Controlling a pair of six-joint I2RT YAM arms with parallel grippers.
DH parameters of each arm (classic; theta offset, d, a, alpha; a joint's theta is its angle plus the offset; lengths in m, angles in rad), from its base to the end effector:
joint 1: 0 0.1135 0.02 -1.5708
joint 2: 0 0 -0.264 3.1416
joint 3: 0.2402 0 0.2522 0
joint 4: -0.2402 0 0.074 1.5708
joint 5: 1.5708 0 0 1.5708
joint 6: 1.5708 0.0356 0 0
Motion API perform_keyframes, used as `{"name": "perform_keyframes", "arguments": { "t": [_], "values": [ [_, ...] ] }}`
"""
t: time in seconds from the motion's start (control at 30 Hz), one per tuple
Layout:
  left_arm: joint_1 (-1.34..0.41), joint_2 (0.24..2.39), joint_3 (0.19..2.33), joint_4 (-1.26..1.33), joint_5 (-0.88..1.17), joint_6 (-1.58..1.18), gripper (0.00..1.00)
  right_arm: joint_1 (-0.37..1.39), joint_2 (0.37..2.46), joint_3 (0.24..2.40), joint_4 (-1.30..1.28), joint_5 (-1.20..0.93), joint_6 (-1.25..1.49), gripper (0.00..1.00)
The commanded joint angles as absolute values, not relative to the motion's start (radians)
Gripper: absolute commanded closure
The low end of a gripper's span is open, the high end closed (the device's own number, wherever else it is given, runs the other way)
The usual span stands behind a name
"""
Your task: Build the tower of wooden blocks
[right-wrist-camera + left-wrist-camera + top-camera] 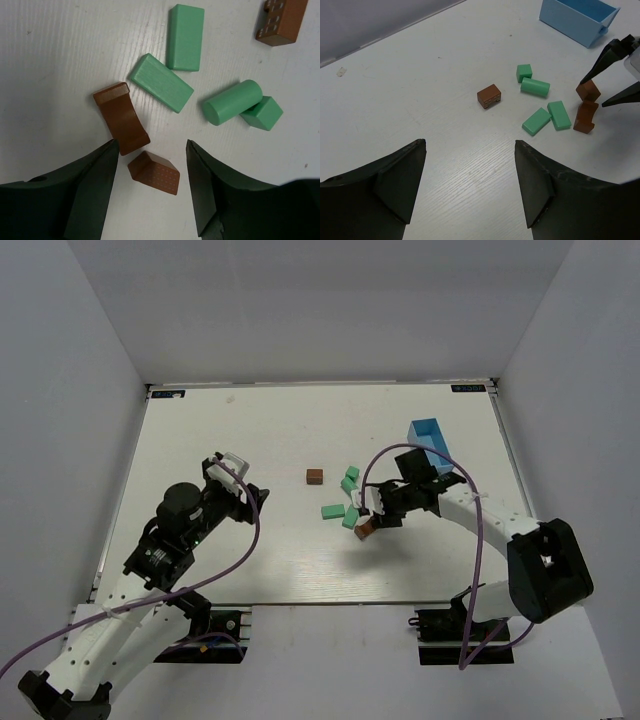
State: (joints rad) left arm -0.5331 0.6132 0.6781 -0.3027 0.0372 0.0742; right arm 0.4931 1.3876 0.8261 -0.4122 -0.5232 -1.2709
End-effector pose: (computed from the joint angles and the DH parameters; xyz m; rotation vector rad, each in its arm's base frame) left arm 0.1295 -0.0780 0.3154 0.5705 1.7315 -0.3591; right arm 0.2295 0.1435 0.2067 -1.9652 1.3636 0.3124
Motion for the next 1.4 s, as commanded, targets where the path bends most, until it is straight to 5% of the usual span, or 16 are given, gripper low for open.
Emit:
{"name": "perform_keyframes", "arguments": {
  "t": [0.0,0.43,0.67,0.8,1.37],
  "values": [
    [-0.529,0.601,0.689,-0.304,0.046,0.080,0.18,0.494,1.387,0.811,-0.428,-0.542,-1.374,0.38],
    [-0.529,0.601,0.689,-0.304,0.055,0.089,0.18,0.474,1.443,0.913,-0.339,-0.313,-0.957,0.46],
    [-0.529,0.611,0.689,-0.304,0.046,0.089,0.18,0.508,1.462,1.003,-0.210,-0.460,-0.743,0.46],
    [-0.529,0.611,0.689,-0.304,0.046,0.089,0.18,0.546,1.662,1.153,-0.314,-0.392,-0.605,0.58],
    [-0.529,0.611,0.689,-0.304,0.064,0.089,0.17,0.597,1.796,1.295,-0.400,-0.238,-0.425,0.56]
  ]
}}
